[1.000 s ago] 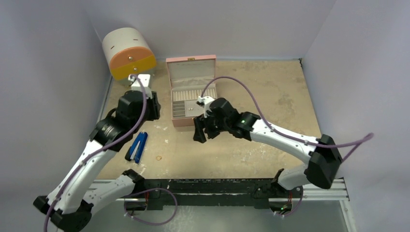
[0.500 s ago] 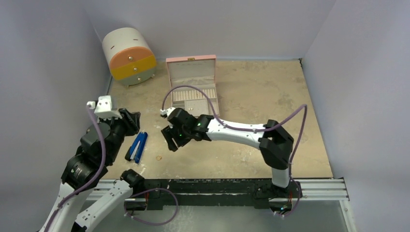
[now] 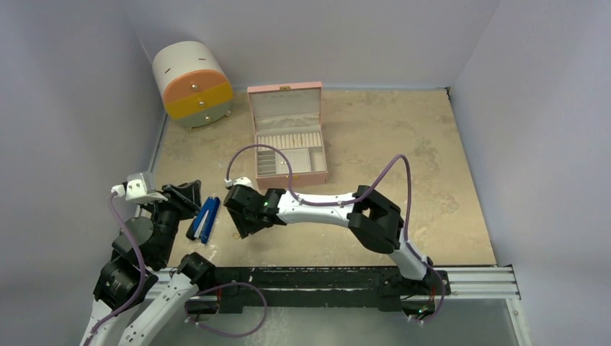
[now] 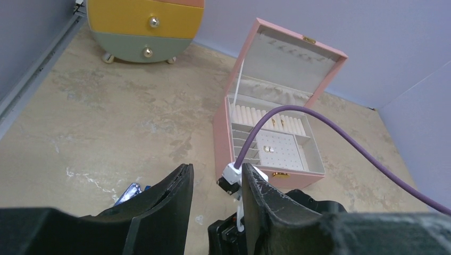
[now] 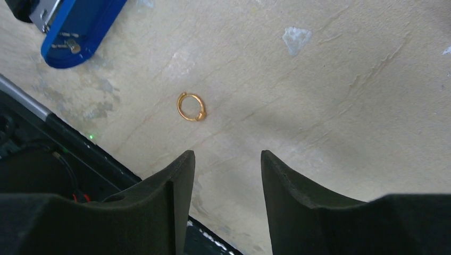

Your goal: Organize the mixed jewelry

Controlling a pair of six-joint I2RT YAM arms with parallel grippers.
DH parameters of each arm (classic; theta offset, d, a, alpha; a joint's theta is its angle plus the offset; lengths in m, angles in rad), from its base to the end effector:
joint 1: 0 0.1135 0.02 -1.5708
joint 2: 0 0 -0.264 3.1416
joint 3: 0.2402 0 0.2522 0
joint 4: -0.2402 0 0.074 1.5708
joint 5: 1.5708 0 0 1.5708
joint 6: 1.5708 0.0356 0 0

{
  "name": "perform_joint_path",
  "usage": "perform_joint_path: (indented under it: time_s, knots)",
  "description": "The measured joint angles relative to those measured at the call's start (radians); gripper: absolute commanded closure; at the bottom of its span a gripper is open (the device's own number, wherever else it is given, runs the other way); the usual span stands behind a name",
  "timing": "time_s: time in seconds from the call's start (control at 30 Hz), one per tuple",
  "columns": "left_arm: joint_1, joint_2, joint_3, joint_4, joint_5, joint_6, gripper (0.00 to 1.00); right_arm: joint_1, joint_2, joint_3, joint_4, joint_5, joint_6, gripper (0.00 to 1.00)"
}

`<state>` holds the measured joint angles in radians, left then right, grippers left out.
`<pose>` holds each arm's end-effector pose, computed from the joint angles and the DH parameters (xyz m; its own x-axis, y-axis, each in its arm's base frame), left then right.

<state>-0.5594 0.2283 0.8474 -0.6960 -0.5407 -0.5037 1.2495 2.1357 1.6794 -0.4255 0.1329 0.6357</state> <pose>0.0366 -0.0013 0.3562 -0.0667 -0.4465 -0.8923 -0.0139 0.8946 -0.4466 0.1552 0.4512 0.1981 -0.7387 -0.3560 -0.5723 -0.5906 0.7510 0.2952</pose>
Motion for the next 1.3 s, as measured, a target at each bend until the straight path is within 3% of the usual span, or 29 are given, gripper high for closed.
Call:
perform_joint_path:
  time_s: [0.23, 0.5, 0.87, 1.3]
  knots:
    - [0.000, -0.025, -0.040, 0.009, -0.018, -0.010, 0.62, 0.011, 0.033, 0.022, 0.012, 0.064, 0.112, 0.58]
    - [0.000, -0.032, -0.042, 0.023, -0.022, -0.011, 0.61, 0.018, 0.094, 0.054, 0.031, 0.091, 0.195, 0.60]
    - [0.000, -0.055, -0.044, 0.024, -0.040, -0.018, 0.61, 0.047, 0.132, 0.105, 0.030, 0.097, 0.238, 0.62]
    - [0.000, -0.061, -0.045, 0.024, -0.044, -0.028, 0.61, 0.060, 0.170, 0.167, -0.031, 0.153, 0.248, 0.71]
